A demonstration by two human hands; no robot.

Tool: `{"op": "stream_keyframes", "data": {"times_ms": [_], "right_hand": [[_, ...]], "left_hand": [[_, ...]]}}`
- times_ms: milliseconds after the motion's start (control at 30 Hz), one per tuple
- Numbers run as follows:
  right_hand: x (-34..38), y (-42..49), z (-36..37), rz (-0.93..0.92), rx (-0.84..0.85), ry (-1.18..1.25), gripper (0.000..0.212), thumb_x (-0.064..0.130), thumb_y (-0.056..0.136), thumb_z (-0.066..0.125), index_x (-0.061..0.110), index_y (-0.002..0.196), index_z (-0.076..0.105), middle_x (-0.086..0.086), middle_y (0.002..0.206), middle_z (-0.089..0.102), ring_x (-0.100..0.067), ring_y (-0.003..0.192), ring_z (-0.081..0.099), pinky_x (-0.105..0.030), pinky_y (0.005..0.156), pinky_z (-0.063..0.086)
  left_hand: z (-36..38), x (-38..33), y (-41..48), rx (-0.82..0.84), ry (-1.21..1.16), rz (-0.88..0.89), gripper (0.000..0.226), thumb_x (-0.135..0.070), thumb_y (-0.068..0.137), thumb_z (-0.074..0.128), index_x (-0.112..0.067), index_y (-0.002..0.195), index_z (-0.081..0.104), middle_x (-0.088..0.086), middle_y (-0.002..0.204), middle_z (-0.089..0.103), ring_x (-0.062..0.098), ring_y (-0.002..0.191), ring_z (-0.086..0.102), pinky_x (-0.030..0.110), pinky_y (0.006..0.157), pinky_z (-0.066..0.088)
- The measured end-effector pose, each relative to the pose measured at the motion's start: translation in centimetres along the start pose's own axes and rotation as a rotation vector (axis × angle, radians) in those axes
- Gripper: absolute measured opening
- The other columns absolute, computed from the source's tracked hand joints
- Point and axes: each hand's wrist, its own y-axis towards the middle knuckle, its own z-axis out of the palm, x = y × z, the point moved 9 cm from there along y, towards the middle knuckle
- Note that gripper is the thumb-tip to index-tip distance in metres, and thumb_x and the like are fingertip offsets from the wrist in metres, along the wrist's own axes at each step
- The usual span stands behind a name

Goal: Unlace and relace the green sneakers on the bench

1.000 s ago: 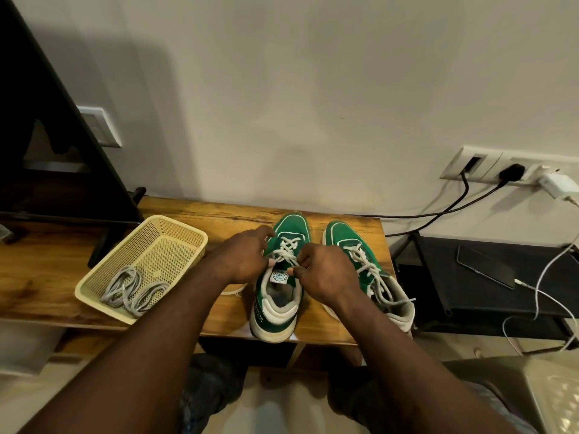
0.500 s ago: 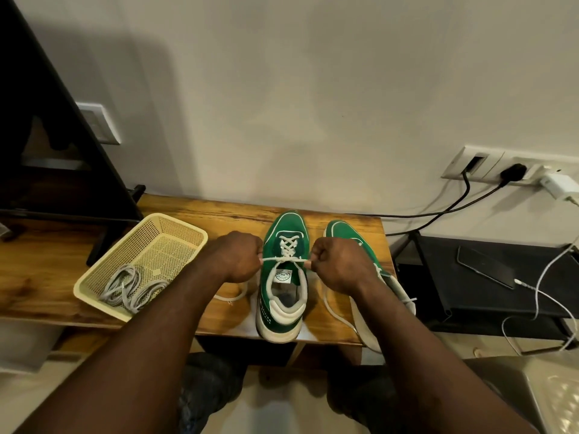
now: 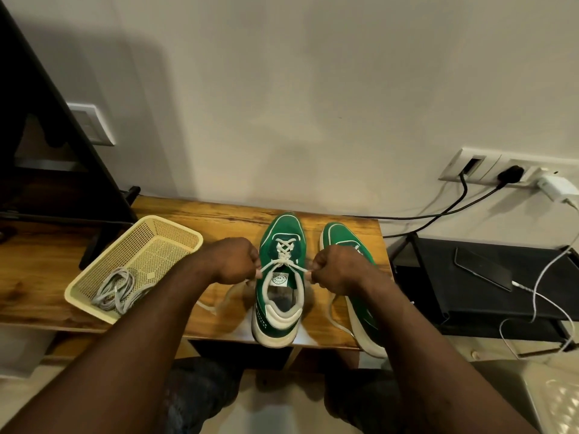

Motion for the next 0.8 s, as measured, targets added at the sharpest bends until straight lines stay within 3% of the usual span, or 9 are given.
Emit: {"op": "stream_keyframes", "data": {"times_ms": [67, 133, 200, 333, 500, 567, 633, 733, 800], "right_hand": [[0.4, -0.5, -0.9, -0.043, 0.014, 0.131, 0.018, 0.029, 0.101, 0.067, 0.015, 0.093, 0.076, 0.001, 0.09, 0.076, -0.016, 0.085, 0.069, -0.038, 0.084, 0.058], [0.4, -0.7, -1.4, -0.064, 0.034, 0.373, 0.015, 0.022, 0.099, 0.07, 0.009, 0.093, 0.076, 0.003, 0.081, 0.073, -0.011, 0.075, 0.064, -0.033, 0.074, 0.052], [0.2, -0.7, -1.1, -0.045, 0.07, 0.569, 0.009, 0.013, 0.098, 0.069, 0.008, 0.094, 0.076, 0.002, 0.083, 0.073, -0.011, 0.076, 0.062, -0.031, 0.072, 0.049], [-0.2, 0.3, 0.2, 0.053, 0.076, 0.856, 0.023, 0.007, 0.104, 0.054, 0.01, 0.092, 0.074, -0.009, 0.098, 0.073, -0.021, 0.087, 0.061, -0.033, 0.076, 0.051], [0.7, 1.0, 0.7, 0.051, 0.087, 1.091, 0.02, 0.011, 0.104, 0.057, 0.004, 0.093, 0.073, -0.012, 0.095, 0.072, -0.023, 0.087, 0.064, -0.035, 0.079, 0.053], [0.9, 1.0, 0.8, 0.048, 0.081, 1.059, 0.016, 0.009, 0.102, 0.06, 0.005, 0.093, 0.072, -0.013, 0.096, 0.075, -0.026, 0.089, 0.067, -0.039, 0.085, 0.056], [0.2, 1.3, 0.7, 0.075, 0.007, 0.817, 0.014, 0.013, 0.101, 0.063, 0.008, 0.091, 0.071, -0.014, 0.096, 0.076, -0.026, 0.087, 0.068, -0.044, 0.089, 0.057], [-1.2, 1.4, 1.1, 0.161, -0.025, 0.495, 0.016, 0.017, 0.103, 0.058, 0.007, 0.095, 0.068, -0.016, 0.097, 0.075, -0.024, 0.08, 0.068, -0.046, 0.087, 0.06], [-1.7, 1.1, 2.0, 0.231, 0.041, 0.476, 0.017, 0.015, 0.104, 0.054, 0.004, 0.106, 0.067, -0.016, 0.096, 0.072, -0.025, 0.076, 0.067, -0.045, 0.079, 0.063]], "left_hand": [[-0.4, -0.1, -0.5, 0.032, -0.232, 0.008, 0.015, -0.018, 0.095, 0.073, -0.017, 0.082, 0.08, -0.004, 0.077, 0.076, 0.01, 0.071, 0.061, 0.026, 0.071, 0.046], [-0.6, -0.4, -0.5, 0.026, -0.53, 0.014, 0.014, -0.016, 0.098, 0.07, -0.01, 0.091, 0.08, 0.005, 0.086, 0.076, 0.018, 0.079, 0.061, 0.034, 0.078, 0.048], [-0.5, -0.8, -0.2, -0.017, -0.727, 0.022, 0.012, -0.01, 0.098, 0.068, -0.005, 0.095, 0.079, 0.012, 0.095, 0.076, 0.024, 0.087, 0.063, 0.038, 0.083, 0.053], [0.6, -1.4, 0.6, -0.038, -0.948, 0.009, 0.018, -0.007, 0.098, 0.066, 0.004, 0.104, 0.078, 0.019, 0.106, 0.079, 0.026, 0.095, 0.071, 0.044, 0.097, 0.055], [1.4, -0.9, 1.3, -0.028, -1.12, 0.011, 0.022, -0.005, 0.097, 0.06, 0.005, 0.106, 0.078, 0.021, 0.11, 0.077, 0.025, 0.091, 0.07, 0.038, 0.089, 0.053], [1.3, -0.6, 1.4, -0.04, -1.188, -0.011, 0.021, -0.008, 0.098, 0.06, 0.001, 0.103, 0.078, 0.018, 0.106, 0.078, 0.024, 0.088, 0.07, 0.036, 0.085, 0.054], [1.2, -0.3, 1.5, -0.063, -1.232, -0.031, 0.021, -0.012, 0.099, 0.06, 0.0, 0.102, 0.077, 0.016, 0.106, 0.079, 0.022, 0.088, 0.07, 0.033, 0.082, 0.054], [1.3, -0.3, 1.4, -0.079, -1.189, -0.048, 0.022, -0.017, 0.1, 0.061, -0.003, 0.102, 0.077, 0.014, 0.108, 0.08, 0.023, 0.092, 0.069, 0.036, 0.089, 0.053], [1.7, -0.2, 1.4, -0.065, -1.147, -0.073, 0.021, -0.02, 0.1, 0.063, -0.004, 0.101, 0.078, 0.013, 0.107, 0.08, 0.023, 0.093, 0.069, 0.039, 0.095, 0.053]]}}
